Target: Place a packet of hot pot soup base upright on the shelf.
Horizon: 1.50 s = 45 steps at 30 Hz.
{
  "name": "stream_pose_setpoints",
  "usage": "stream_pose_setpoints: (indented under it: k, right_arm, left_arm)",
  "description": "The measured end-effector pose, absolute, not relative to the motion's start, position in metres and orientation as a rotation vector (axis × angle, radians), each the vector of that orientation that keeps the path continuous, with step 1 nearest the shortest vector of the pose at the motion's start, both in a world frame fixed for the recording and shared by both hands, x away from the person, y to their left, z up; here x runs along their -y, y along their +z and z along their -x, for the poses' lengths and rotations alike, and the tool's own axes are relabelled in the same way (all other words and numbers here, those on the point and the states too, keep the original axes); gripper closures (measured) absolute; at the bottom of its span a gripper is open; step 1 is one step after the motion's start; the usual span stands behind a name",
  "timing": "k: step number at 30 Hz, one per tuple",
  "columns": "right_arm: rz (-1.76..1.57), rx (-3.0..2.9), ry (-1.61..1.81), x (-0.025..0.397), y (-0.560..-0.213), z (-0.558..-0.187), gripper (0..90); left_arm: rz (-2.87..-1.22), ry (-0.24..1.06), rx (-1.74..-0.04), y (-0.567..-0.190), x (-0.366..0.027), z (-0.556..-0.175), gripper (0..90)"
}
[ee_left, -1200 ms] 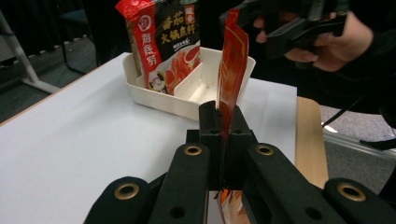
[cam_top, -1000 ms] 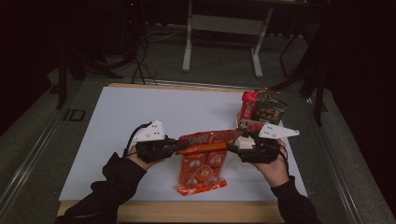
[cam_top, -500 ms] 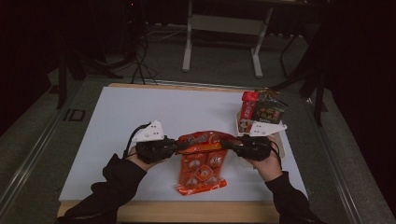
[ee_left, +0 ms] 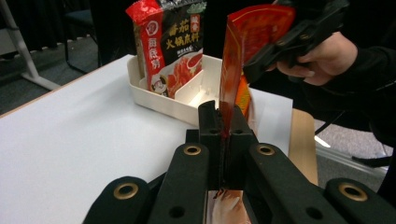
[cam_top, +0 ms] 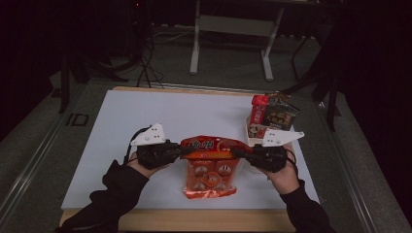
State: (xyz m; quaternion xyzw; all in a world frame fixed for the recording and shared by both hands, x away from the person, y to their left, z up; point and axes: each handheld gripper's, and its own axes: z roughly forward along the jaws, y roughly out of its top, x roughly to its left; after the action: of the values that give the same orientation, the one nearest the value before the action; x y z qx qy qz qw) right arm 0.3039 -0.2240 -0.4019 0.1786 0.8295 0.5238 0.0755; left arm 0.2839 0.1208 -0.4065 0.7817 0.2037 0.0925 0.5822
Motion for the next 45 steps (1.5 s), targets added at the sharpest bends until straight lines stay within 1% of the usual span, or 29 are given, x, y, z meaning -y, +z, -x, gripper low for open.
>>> stream_pose_setpoints:
  k: [7, 11, 15, 18, 19, 20, 21, 22, 23, 28, 32, 34, 35, 38, 45]
  right_arm:
    - [-0.49, -2.452, 1.592, 0.221, -0.383, -0.288, 90.0]
    - [-0.452, -2.438, 1.583, 0.221, -0.372, -0.288, 90.0]
    - [-0.432, -2.444, 1.564, 0.221, -0.363, -0.29, 90.0]
    - [-0.408, -2.439, 1.561, 0.223, -0.356, -0.29, 90.0]
    - [-0.408, -2.439, 1.561, 0.223, -0.356, -0.29, 90.0]
    - [-0.402, -2.435, 1.556, 0.223, -0.354, -0.29, 90.0]
    - [-0.403, -2.431, 1.566, 0.225, -0.351, -0.291, 90.0]
    - [-0.407, -2.428, 1.564, 0.226, -0.349, -0.291, 90.0]
    - [-0.407, -2.423, 1.565, 0.227, -0.347, -0.292, 90.0]
    - [-0.415, -2.386, 1.574, 0.234, -0.336, -0.295, 90.0]
    - [-0.434, -2.353, 1.592, 0.239, -0.327, -0.299, 90.0]
    - [-0.442, -2.345, 1.6, 0.241, -0.323, -0.3, 90.0]
    - [-0.446, -2.336, 1.599, 0.242, -0.321, -0.301, 90.0]
    - [-0.453, -2.323, 1.605, 0.243, -0.316, -0.302, 90.0]
    - [-0.488, -2.28, 1.632, 0.253, -0.305, -0.309, 90.0]
  left_arm:
    - [-1.796, 0.221, -0.461, -0.4, -0.127, -0.285, 88.5]
    - [-1.787, 0.233, -0.467, -0.398, -0.126, -0.286, 87.0]
    - [-1.768, 0.224, -0.477, -0.4, -0.125, -0.286, 82.8]
    - [-1.73, 0.225, -0.485, -0.399, -0.127, -0.284, 76.7]
    - [-1.73, 0.225, -0.485, -0.399, -0.127, -0.284, 71.0]
    - [-1.716, 0.222, -0.499, -0.399, -0.128, -0.285, 71.0]
    - [-1.712, 0.225, -0.509, -0.399, -0.129, -0.285, 63.3]
    - [-1.703, 0.224, -0.51, -0.399, -0.131, -0.285, 59.1]
    - [-1.695, 0.22, -0.514, -0.4, -0.132, -0.286, 58.4]
    - [-1.715, 0.242, -0.529, -0.408, -0.133, -0.282, 37.7]
    - [-1.74, 0.226, -0.584, -0.417, -0.132, -0.28, 22.2]
    - [-1.776, 0.233, -0.603, -0.422, -0.131, -0.279, 13.6]
    - [-1.792, 0.232, -0.618, -0.427, -0.13, -0.279, 13.3]
    - [-1.827, 0.243, -0.638, -0.439, -0.129, -0.277, 8.4]
    - [-1.861, 0.236, -0.651, -0.461, -0.128, -0.27, 8.6]
